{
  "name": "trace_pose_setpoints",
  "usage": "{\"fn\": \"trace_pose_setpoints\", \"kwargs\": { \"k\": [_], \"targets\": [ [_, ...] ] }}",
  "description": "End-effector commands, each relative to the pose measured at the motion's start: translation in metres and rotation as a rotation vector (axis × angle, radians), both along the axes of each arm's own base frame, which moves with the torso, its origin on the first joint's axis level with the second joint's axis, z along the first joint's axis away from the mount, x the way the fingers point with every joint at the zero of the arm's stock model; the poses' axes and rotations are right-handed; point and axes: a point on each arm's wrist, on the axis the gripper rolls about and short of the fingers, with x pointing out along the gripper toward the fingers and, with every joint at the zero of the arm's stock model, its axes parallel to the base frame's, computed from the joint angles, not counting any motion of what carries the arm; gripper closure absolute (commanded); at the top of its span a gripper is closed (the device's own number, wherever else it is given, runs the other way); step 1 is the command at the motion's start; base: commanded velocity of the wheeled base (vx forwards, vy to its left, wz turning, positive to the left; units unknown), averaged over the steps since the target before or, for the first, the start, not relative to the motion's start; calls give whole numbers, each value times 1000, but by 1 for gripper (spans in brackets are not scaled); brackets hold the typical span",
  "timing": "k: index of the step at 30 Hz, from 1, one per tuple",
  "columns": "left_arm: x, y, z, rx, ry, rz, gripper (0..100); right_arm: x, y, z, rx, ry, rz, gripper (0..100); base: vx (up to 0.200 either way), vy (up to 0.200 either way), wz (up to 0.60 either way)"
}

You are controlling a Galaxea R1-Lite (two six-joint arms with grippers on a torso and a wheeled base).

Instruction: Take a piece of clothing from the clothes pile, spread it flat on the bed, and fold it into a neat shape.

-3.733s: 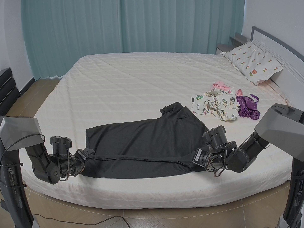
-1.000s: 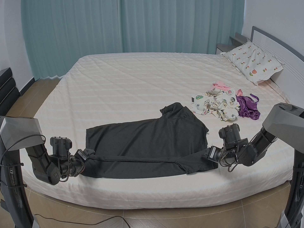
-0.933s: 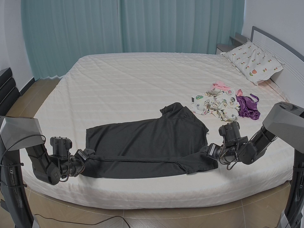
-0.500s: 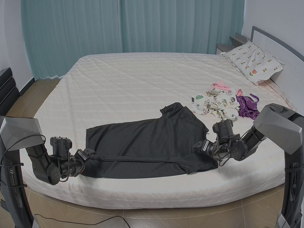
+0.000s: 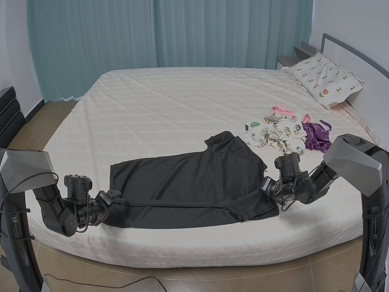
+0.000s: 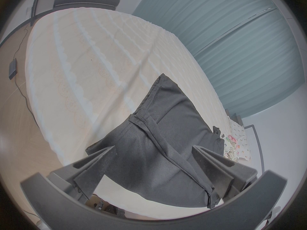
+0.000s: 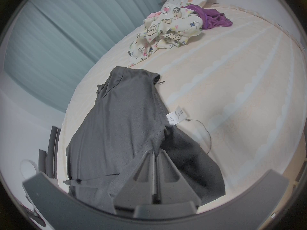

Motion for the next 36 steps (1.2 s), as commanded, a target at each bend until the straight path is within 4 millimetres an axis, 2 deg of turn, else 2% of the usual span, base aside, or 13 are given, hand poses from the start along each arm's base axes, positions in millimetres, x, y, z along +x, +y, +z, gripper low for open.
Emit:
{"fn": "trace_pose_setpoints", "kwargs": {
  "k": [1,7,13,14,18,22,26,31,34,36],
  "targets": [
    [3,1,3,-1,-17,5,0,0,-7,8,22,-9,-33,100,0,0,0],
    [18,1,15,-6,-78,8,0,-6,-5,7,30,-24,-24,100,0,0,0],
    [36,-6,16,-3,-71,-11,0,-13,0,4,34,-52,-4,100,0,0,0],
    [40,-11,14,0,-56,-23,0,-13,0,3,34,-53,-3,0,0,0,0],
    [45,-17,13,20,-37,-20,0,-15,-1,3,33,-47,-4,0,0,0,0],
    [41,-29,3,85,18,-89,0,-19,-2,11,42,-59,-9,0,0,0,0],
    [46,-35,-2,117,17,-81,0,-22,-2,18,48,-73,-9,0,0,0,0],
    [64,-41,-14,175,-2,-44,0,-33,-6,26,57,-108,-9,0,0,0,0],
    [71,-38,-14,215,-17,-21,0,-36,-7,24,57,-108,-9,0,0,0,0],
    [82,-34,-9,227,-55,17,0,-39,-9,22,55,-106,-9,0,0,0,0]
  ]
}}
